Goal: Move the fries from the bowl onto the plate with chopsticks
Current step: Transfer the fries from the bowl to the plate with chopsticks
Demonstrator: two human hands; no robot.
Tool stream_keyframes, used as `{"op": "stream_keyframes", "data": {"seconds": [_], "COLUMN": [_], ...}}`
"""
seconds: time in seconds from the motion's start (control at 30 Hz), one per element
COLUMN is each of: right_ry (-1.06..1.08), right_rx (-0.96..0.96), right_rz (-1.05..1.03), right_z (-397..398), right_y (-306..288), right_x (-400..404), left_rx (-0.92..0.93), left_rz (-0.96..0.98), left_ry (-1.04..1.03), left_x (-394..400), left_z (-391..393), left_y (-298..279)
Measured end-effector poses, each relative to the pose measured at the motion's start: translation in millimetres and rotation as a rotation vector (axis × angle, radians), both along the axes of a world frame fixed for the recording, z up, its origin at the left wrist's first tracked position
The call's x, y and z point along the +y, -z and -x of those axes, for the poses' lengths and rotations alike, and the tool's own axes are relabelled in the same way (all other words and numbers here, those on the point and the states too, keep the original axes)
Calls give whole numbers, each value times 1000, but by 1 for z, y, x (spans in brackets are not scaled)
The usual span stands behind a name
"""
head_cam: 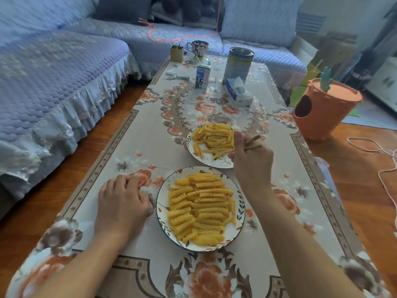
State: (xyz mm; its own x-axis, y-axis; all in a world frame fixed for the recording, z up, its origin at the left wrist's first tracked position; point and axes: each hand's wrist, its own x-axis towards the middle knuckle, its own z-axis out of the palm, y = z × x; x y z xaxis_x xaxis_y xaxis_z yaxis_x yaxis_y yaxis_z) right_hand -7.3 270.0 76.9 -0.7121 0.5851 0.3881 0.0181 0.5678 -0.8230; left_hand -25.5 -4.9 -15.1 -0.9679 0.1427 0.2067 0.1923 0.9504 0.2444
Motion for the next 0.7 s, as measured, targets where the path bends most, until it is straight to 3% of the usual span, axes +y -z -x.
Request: {"op": "stream_keyframes", "data": {"seconds": [0.13,0.3,0.5,0.7], "right_ry": [73,143,123,138], "right_rx": [-78,-30,-90,49], "right_rz": [32,157,109,358], "right_z": [-12,-27,-14,-41], "right_y": [-6,-15,-11,-41], "right_x": [15,31,27,27], "left_rx": [-2,0,0,-12], "left_rz": [4,-7,-7,3], "left_ry": [-2,-10,-2,-8], "left_x": [-1,0,-1,-1], "left_z": [2,2,1,2], "left_y": [1,2,1,1]}}
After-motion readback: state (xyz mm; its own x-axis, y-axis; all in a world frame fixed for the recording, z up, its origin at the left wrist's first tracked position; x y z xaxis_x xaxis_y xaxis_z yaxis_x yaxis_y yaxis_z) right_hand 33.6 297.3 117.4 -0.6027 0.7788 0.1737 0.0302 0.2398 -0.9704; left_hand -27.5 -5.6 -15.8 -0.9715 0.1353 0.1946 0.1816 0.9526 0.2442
